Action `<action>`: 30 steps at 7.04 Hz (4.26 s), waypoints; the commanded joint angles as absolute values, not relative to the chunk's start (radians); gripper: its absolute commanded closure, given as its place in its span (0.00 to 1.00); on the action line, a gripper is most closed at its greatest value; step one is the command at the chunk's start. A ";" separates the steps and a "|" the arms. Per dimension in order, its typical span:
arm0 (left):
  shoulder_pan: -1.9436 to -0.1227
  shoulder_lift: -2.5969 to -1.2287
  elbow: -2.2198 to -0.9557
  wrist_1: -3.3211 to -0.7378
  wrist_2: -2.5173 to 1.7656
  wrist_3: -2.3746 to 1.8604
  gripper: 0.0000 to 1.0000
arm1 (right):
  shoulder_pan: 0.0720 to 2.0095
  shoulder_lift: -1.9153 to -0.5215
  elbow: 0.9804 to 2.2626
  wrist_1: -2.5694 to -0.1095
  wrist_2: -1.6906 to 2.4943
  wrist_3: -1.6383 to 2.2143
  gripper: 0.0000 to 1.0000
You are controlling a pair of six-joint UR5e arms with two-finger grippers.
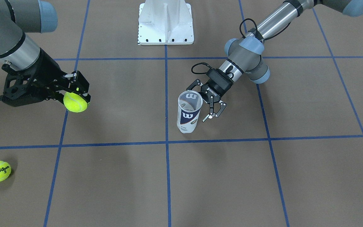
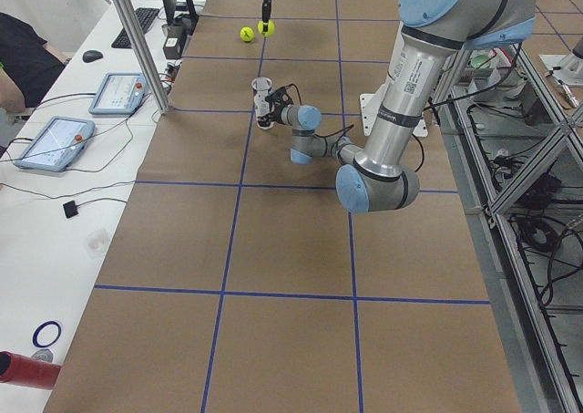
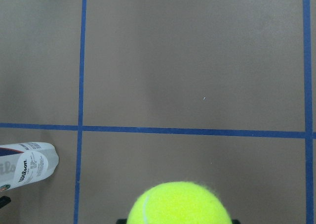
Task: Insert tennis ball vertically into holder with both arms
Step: 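Carry the ball with the right gripper over the can's open top, then lower the ball into the can opening with the right gripper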
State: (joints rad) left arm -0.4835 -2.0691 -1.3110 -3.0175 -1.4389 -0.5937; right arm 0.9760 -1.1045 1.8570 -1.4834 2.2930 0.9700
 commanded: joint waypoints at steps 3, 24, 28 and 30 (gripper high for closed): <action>-0.482 -2.143 -1.246 -3.016 -1.437 -0.594 0.01 | 0.976 -1.106 1.848 -1.483 2.290 0.969 1.00; -0.495 -2.161 -1.204 -3.039 -1.402 -0.571 0.25 | 0.761 -0.474 1.422 -1.468 2.122 1.348 1.00; -0.495 -2.161 -1.204 -3.037 -1.402 -0.571 0.25 | 0.707 -0.474 1.365 -1.460 2.059 1.342 1.00; -0.495 -2.161 -1.204 -3.037 -1.402 -0.571 0.25 | 0.706 -0.474 1.355 -1.460 2.057 1.347 1.00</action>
